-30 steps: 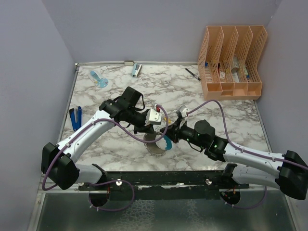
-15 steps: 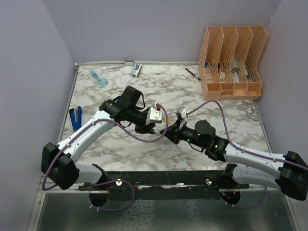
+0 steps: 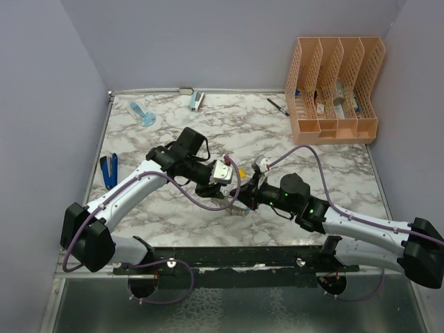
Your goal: Put the keys on the keyring
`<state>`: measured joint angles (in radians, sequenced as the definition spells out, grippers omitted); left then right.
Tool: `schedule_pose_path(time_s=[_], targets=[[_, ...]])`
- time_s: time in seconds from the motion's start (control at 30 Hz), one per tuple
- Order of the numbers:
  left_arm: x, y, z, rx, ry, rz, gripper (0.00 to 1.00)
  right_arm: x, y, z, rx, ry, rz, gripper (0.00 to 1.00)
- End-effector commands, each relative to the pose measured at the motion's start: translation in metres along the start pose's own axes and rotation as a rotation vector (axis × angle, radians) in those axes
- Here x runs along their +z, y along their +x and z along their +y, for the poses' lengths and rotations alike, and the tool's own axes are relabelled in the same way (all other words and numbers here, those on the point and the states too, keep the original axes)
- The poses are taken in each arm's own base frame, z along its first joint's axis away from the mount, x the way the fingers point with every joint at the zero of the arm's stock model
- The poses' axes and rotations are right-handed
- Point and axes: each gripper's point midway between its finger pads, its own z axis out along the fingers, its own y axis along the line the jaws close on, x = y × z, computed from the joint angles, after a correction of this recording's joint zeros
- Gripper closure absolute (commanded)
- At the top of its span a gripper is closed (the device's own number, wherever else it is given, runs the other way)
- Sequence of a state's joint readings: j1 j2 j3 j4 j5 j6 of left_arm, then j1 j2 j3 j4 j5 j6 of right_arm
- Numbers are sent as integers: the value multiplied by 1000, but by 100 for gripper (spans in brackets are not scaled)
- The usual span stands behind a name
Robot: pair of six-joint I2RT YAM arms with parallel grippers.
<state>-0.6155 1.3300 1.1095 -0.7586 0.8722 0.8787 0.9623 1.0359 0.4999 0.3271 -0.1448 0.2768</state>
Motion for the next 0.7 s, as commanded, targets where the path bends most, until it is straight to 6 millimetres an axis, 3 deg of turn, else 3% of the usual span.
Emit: schedule_pose_path(time_s=[0.0,0.1,0.47,0.67], targets=[[3,-8,-12,67,83,-59,55,1,-14,8,-21,-39,-35,99],[3,-10,-16,89,108,-74,59,1,-15,9,-23,-42,-37,99],[8,-5,-23,92,153,-85,94,1,-17,11,-34,-55,-38,99],[7,-3,-27,84,155,-82,100,-2,-21,11,-38,-45,-49,99]])
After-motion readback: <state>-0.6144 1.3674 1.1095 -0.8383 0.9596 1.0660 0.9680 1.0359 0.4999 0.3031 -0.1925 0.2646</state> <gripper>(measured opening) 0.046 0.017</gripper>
